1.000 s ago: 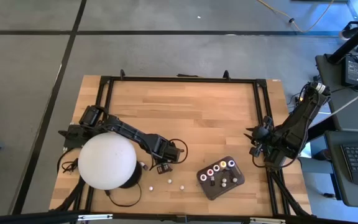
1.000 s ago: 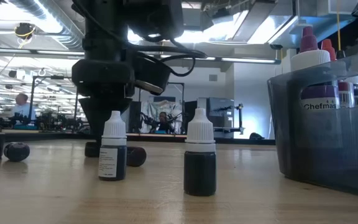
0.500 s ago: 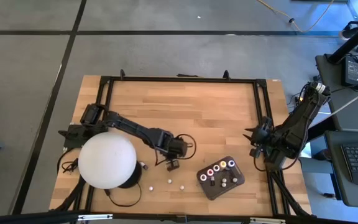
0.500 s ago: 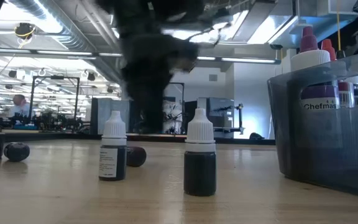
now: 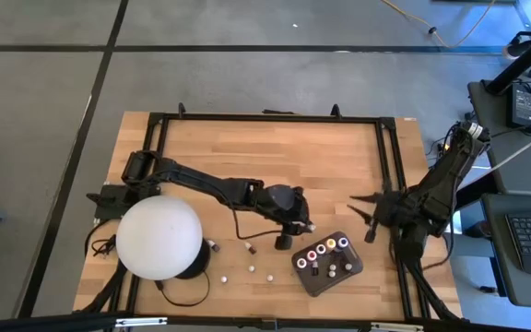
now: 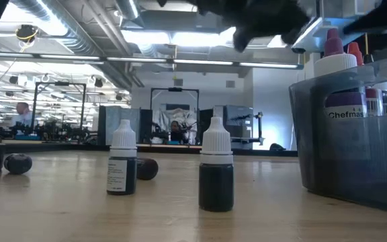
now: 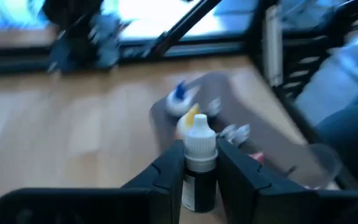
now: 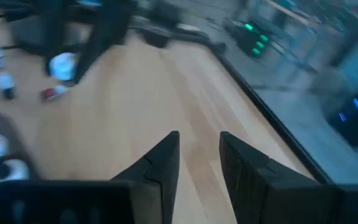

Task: Pick & Place food coloring
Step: Put the small black food coloring bottle into the bin

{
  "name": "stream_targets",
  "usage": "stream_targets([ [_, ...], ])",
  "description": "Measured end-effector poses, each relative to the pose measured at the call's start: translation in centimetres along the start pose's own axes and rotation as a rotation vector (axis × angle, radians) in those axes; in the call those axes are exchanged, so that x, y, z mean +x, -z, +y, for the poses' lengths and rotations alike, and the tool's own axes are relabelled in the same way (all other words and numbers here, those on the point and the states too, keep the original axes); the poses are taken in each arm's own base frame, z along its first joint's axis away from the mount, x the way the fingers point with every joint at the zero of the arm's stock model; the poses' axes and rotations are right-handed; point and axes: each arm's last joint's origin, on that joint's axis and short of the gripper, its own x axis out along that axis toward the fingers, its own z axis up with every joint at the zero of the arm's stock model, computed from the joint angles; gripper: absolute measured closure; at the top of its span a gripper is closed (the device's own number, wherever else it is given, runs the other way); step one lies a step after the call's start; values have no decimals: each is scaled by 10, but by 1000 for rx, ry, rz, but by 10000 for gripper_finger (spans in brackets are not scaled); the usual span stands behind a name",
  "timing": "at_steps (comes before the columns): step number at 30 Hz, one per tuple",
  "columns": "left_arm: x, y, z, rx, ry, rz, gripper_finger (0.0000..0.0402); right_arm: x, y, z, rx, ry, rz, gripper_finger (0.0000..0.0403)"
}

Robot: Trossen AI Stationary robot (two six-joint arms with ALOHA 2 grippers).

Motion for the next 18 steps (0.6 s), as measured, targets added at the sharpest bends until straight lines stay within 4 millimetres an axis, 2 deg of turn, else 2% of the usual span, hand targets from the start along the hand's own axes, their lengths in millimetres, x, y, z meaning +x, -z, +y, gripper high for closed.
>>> stream_targets([
  [3, 1, -5, -4, 31, 38, -57, 326, 2, -15, 13, -87, -132, -17, 286],
  [8, 1, -7, -8, 36, 49, -76, 321, 6, -41, 30, -283, -484, -152, 286],
  [12, 1, -6, -12, 24, 62, -63, 322, 13, -54, 32, -328, -465, -254, 286],
  [18, 2, -5, -23, -1, 90, -60, 320, 33, -59, 37, -344, -462, -210, 285],
])
